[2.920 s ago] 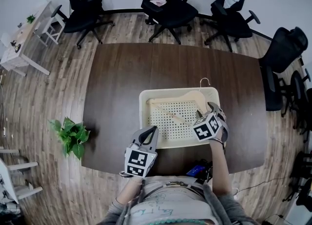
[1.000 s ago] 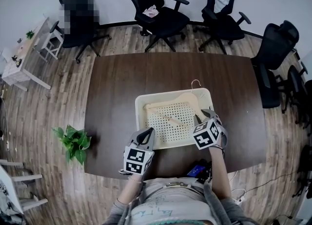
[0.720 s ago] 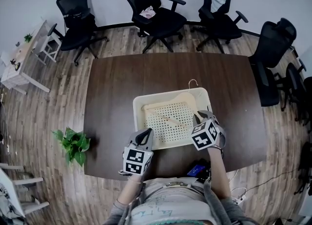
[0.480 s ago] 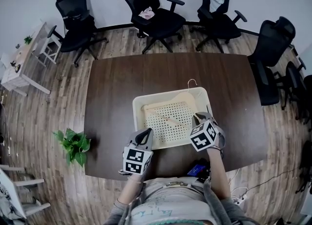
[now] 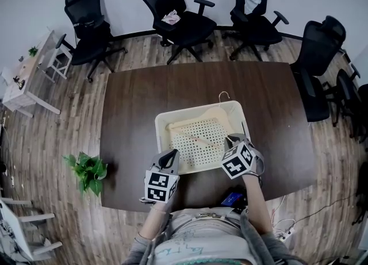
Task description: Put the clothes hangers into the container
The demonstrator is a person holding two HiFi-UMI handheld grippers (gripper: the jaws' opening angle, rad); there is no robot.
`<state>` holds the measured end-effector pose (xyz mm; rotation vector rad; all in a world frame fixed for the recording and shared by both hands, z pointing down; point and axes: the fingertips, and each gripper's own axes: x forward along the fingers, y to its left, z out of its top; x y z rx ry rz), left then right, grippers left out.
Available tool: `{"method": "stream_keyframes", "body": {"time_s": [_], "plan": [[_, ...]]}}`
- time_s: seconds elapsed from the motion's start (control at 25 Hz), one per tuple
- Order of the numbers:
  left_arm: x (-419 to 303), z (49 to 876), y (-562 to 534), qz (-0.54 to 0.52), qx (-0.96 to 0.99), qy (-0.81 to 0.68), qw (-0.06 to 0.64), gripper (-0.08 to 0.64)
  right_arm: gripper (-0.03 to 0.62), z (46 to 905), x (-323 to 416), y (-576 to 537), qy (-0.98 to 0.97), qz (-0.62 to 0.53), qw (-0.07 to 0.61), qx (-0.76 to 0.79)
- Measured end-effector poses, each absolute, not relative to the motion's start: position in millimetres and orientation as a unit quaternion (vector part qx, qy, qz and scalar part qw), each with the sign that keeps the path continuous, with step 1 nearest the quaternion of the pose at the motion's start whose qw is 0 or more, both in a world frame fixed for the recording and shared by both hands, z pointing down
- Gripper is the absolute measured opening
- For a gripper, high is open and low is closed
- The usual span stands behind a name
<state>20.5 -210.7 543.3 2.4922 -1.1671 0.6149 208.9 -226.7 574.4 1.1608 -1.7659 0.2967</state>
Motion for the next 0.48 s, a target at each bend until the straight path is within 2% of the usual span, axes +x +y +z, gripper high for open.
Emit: {"method": "stream_keyframes", "body": {"time_s": [0.48], "plan": [[39.0, 536.5, -202.6, 0.218, 0.884, -0.384, 0.152, 0.011, 0.031, 575.5, 198.8, -214.6, -0.731, 0.125, 0.485, 0.464]]}}
